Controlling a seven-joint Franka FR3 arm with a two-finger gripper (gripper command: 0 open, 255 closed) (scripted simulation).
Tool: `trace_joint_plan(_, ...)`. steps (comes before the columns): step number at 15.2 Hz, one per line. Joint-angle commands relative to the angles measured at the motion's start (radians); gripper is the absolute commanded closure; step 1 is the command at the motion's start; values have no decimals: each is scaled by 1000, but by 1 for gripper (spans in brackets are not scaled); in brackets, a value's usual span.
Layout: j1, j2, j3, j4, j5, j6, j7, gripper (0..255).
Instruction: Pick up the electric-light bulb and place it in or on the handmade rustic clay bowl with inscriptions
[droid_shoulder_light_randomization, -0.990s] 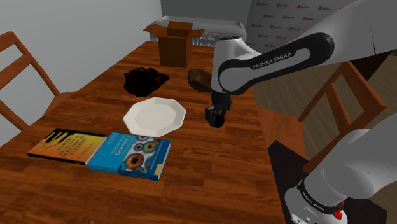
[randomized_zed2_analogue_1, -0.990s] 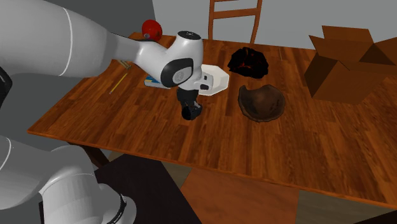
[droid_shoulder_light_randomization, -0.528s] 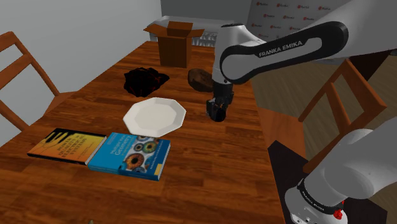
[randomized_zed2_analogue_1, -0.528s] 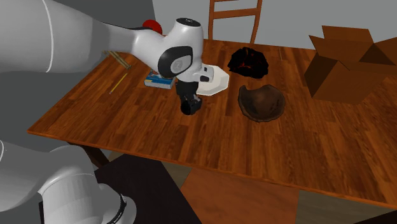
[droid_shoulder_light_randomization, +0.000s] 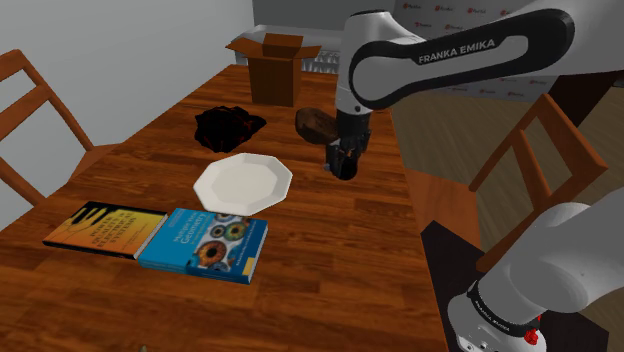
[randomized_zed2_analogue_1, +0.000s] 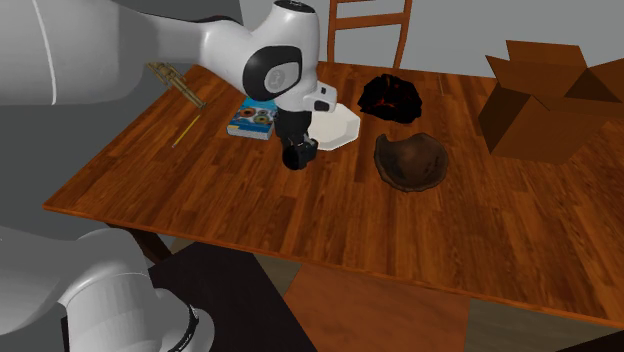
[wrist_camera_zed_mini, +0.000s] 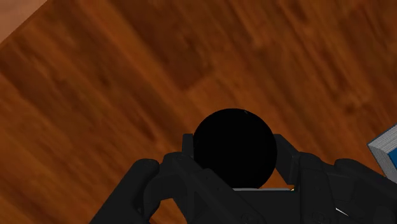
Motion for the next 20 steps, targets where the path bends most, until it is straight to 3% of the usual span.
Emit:
trace_joint_plan(1,-1,-5,-2,21,-1,-27,0,255)
trace_joint_plan(20,-14,5,-24,263,-18,-259,-3,255)
